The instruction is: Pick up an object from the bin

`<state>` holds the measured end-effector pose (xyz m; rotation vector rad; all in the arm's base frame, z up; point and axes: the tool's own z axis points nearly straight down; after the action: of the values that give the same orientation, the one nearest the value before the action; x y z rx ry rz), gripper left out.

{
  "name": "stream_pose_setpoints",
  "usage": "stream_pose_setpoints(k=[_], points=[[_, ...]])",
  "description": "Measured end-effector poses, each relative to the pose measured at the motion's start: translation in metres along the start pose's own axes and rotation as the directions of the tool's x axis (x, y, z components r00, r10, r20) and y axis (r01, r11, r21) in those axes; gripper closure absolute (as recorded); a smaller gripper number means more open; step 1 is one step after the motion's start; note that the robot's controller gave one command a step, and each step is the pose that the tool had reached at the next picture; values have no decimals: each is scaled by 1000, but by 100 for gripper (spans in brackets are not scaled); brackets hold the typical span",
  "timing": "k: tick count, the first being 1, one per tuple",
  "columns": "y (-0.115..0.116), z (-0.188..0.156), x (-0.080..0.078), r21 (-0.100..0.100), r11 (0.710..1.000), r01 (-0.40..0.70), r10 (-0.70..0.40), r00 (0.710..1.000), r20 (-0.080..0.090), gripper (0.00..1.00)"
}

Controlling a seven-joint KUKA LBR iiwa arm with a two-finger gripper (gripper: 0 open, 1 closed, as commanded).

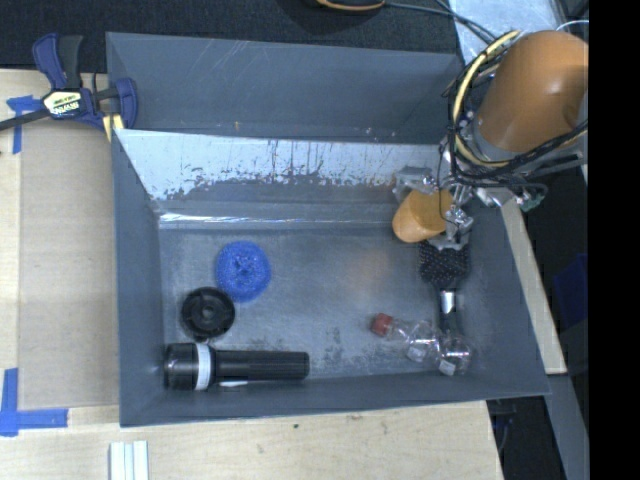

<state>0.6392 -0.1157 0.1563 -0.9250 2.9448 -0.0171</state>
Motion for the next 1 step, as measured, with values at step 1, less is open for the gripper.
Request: stream_pose_setpoints(k=[1], points=[[4, 0, 4, -5, 1000, 0, 0, 1000, -4, 100]])
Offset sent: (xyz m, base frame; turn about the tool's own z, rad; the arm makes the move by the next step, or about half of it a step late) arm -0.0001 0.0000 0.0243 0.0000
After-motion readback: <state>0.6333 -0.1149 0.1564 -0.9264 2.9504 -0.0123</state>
